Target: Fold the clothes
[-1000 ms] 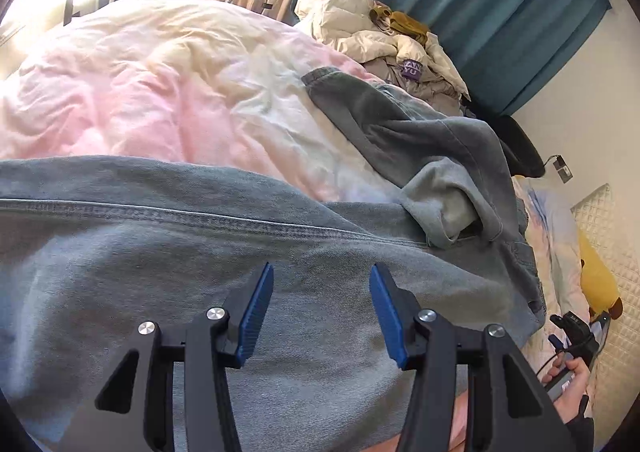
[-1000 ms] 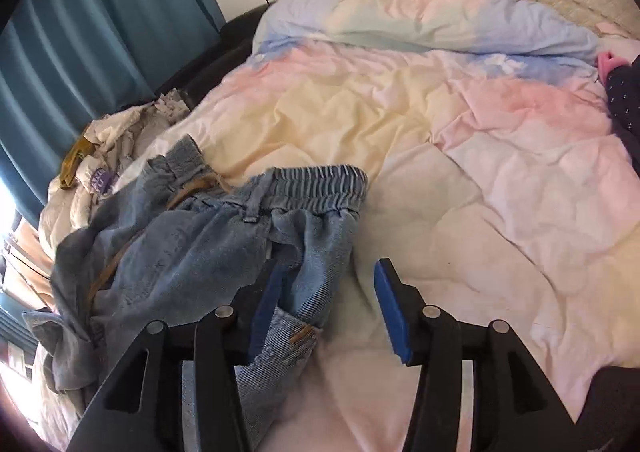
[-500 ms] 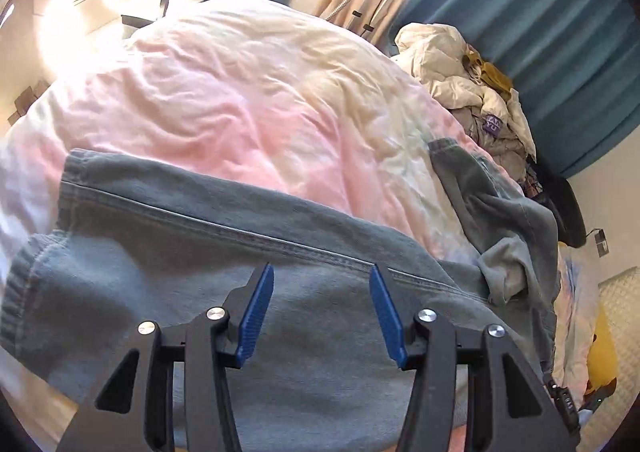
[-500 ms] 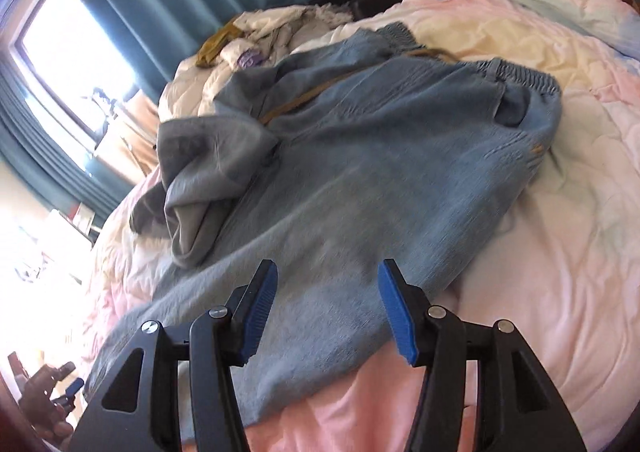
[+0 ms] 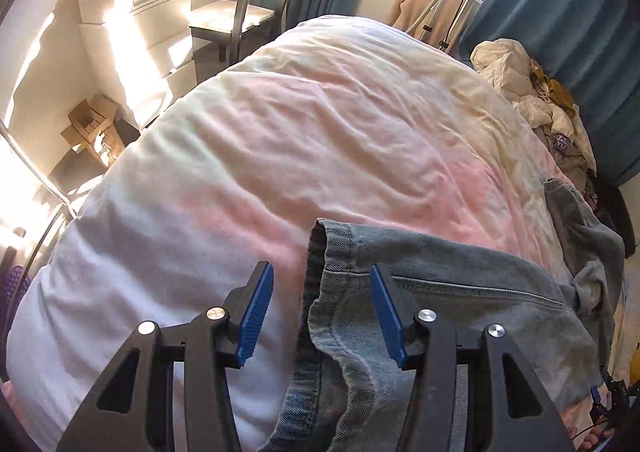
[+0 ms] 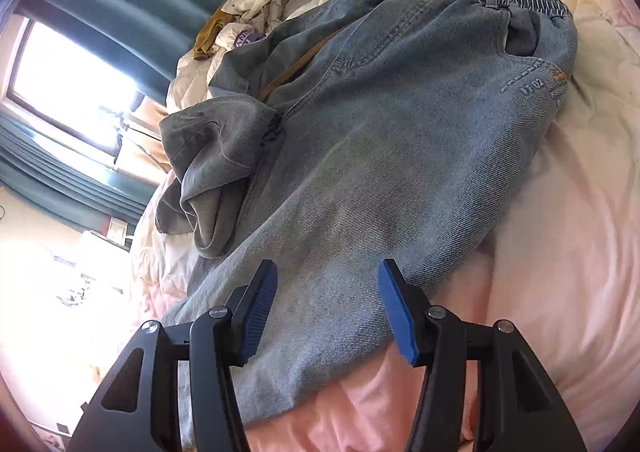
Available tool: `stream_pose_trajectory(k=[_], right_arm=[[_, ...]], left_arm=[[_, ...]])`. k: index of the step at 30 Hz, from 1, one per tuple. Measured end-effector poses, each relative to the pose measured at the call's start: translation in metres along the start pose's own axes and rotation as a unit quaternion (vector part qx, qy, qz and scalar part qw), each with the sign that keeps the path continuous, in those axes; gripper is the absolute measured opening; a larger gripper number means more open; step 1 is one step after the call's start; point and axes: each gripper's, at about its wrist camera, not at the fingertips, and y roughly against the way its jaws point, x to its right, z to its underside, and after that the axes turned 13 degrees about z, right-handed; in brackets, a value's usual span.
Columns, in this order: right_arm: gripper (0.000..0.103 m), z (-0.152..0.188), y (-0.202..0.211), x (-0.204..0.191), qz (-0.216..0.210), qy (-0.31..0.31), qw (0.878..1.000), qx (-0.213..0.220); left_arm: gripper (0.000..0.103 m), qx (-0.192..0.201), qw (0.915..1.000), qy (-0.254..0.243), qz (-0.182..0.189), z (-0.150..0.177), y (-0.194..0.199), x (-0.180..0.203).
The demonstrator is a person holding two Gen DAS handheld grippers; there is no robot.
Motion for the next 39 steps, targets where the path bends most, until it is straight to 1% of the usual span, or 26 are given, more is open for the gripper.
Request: stream_pose_trajectory(k=[5,7,8,9,10,11,12,13,16,19,21,24,27,30,32,33,35,36,38,39], right_arm=[[0.053,0.000,-0.002,0.000,0.008,0.002,1.000,-0.002],[0.053,0.000,-0.003,-0.001,0.011,0.003,1.000,-0.003],[0.053,0.001,-0.004,-0.001,0.014,0.003,1.000,-0.003],[0.053,0.001,-0.005,-0.002,0.017,0.003,1.000,-0.004],[0.053,0.001,-0.006,-0.002,0.020,0.003,1.000,-0.004],[0.053,0.001,-0.007,-0.002,0.023,0.003,1.000,-0.003],[0.053,0.001,-0.007,-0.003,0.025,0.003,1.000,-0.002],[0.053,0.001,-0.007,-0.003,0.027,0.002,1.000,-0.001],[0.053,0.001,-0.008,-0.004,0.033,0.004,0.999,0.001],[0.053,0.001,-0.009,-0.004,0.037,0.005,0.999,0.002],[0.053,0.001,-0.009,-0.003,0.038,0.004,0.999,0.002],[0.053,0.000,-0.009,-0.001,0.037,0.003,0.999,0.002],[0.053,0.000,-0.008,0.001,0.036,0.002,0.999,0.003],[0.053,0.000,-0.008,-0.001,0.043,0.011,0.999,0.009],[0.053,0.000,-0.009,-0.004,0.049,0.021,0.999,0.012],[0.053,0.000,-0.010,-0.006,0.051,0.027,0.998,0.014],[0.053,0.000,-0.010,-0.013,0.051,0.041,0.998,0.021],[0.053,0.000,-0.009,-0.017,0.050,0.050,0.997,0.026],[0.053,0.001,-0.004,-0.027,0.047,0.073,0.995,0.045],[0.053,0.002,-0.001,-0.033,0.045,0.085,0.994,0.056]], left_arm=[[0.051,-0.013,0.9993,-0.007,0.036,0.003,-0.019,-0.001],[0.050,-0.020,0.9991,-0.024,0.029,0.002,-0.027,0.003],[0.046,-0.018,0.9991,-0.030,0.024,0.002,-0.029,0.004],[0.037,-0.015,0.9991,-0.036,0.019,0.001,-0.030,0.006],[0.022,-0.013,0.9990,-0.041,0.014,0.001,-0.031,0.007],[0.019,-0.007,0.9990,-0.044,0.008,0.001,-0.030,0.007],[0.009,-0.001,0.9990,-0.045,0.005,0.000,-0.028,0.007],[0.009,0.003,0.9990,-0.044,0.005,-0.002,-0.025,0.006],[0.008,0.021,0.9989,-0.042,0.007,-0.011,-0.012,0.009],[0.008,0.044,0.9977,-0.052,0.005,-0.025,0.008,0.022],[0.008,0.053,0.9973,-0.051,0.003,-0.038,0.019,0.029],[0.008,0.067,0.9962,-0.055,-0.006,-0.052,0.022,0.036],[0.008,0.048,0.9972,-0.050,-0.028,-0.056,-0.002,0.030],[0.009,0.031,0.9982,-0.041,-0.031,-0.049,-0.023,0.018],[0.009,0.026,0.9983,-0.044,-0.029,-0.045,-0.026,0.016],[0.011,0.027,0.9979,-0.048,-0.035,-0.043,-0.023,0.016],[0.019,0.031,0.9967,-0.055,-0.050,-0.040,-0.014,0.019],[0.026,0.038,0.9962,-0.057,-0.053,-0.039,-0.006,0.021],[0.033,0.059,0.9952,-0.056,-0.054,-0.037,0.014,0.027],[0.040,0.074,0.9945,-0.054,-0.050,-0.036,0.025,0.031]])
